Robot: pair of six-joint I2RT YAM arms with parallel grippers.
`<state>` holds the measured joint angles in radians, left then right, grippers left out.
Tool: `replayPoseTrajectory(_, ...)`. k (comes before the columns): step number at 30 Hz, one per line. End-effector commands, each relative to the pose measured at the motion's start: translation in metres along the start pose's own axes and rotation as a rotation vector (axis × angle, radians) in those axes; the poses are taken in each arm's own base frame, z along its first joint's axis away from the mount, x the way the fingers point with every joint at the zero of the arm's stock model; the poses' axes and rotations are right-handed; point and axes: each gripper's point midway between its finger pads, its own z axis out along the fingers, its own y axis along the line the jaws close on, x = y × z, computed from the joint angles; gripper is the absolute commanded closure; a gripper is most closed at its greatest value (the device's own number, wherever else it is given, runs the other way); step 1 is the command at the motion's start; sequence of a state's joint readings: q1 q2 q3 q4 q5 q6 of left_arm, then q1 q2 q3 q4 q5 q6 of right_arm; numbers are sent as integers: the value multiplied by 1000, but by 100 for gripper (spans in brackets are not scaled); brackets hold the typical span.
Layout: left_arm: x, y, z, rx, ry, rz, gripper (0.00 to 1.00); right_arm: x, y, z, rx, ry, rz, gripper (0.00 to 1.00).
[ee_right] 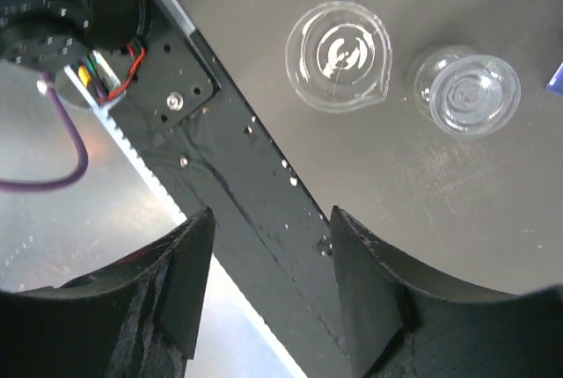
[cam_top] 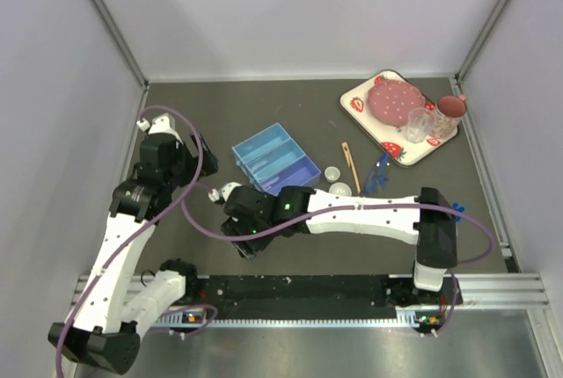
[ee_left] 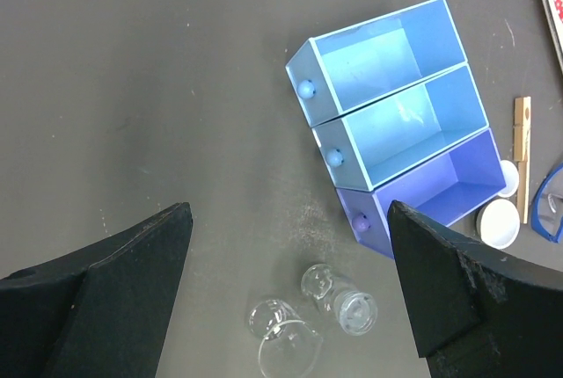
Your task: Organize the chemistry lab equipment
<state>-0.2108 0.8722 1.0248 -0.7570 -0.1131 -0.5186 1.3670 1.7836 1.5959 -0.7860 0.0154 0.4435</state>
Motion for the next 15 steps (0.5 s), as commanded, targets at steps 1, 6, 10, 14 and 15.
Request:
replayPoseTrajectory(1,1,3,-4,15,-23,17,2,-17,6,21,21,-63,92,46)
replayPoseTrajectory(6,6,9,-5,7,-25,19,2,-21,-17,33,151,-102,125,43)
replayPoseTrajectory(10,8,12,-5,-3,-18,35,2,-21,-39,21,223,-139,145,37)
replayPoseTrajectory(14,10,16,-3,-16,-16,37,2,-17,-54,-10,262,-188,136,33)
replayPoseTrajectory(15,11,16,-3,-18,-15,36,2,-15,-57,-14,273,-193,139,33)
